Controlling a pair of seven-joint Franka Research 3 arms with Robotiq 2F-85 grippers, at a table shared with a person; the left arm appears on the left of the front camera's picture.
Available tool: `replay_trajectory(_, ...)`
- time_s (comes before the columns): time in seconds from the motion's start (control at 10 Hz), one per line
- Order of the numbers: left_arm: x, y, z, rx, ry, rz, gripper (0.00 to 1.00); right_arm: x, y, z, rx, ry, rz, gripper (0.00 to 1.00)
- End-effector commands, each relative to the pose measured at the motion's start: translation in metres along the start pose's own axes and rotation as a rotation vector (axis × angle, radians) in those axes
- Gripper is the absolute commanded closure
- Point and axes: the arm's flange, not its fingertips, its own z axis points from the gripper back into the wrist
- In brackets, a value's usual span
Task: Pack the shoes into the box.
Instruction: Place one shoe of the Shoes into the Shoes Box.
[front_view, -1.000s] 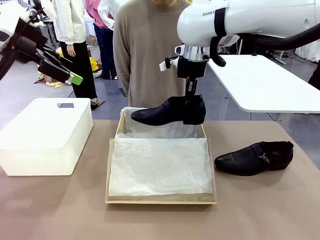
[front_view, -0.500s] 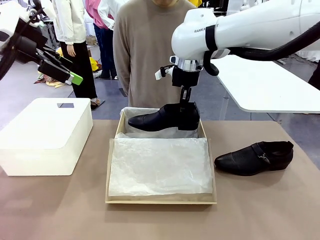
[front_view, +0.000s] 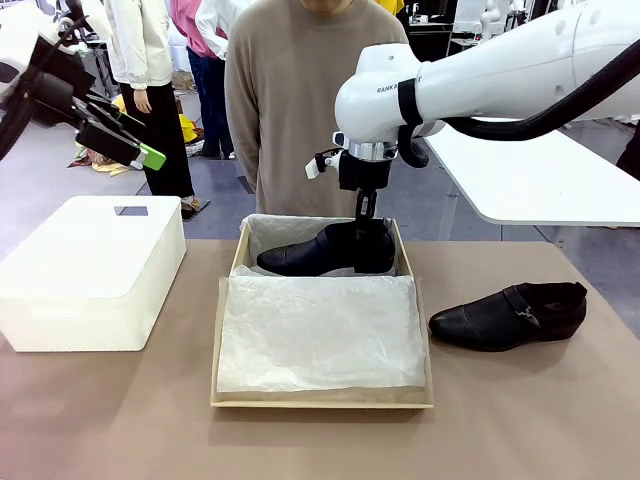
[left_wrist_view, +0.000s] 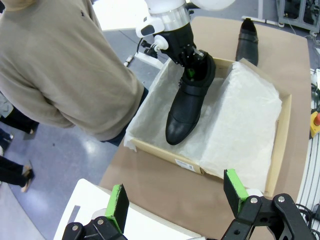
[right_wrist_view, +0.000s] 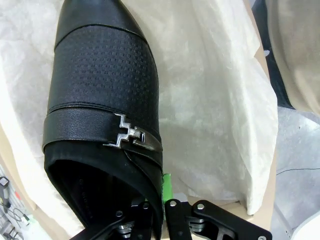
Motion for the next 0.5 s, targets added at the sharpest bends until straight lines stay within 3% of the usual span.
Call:
replay_trajectory(0.0,-0.001,0.001,0.000,-0.015,-0.012,-0.008,0.00,0.011,-0.011,0.000,-0.025,-0.001,0.011,1.00)
replay_trajectory(0.4,-0.001,0.001,0.000,-0.015,-0.012,-0.008,0.00,0.018,-0.015,-0.017,-0.029,-0.030,0.054,1.00)
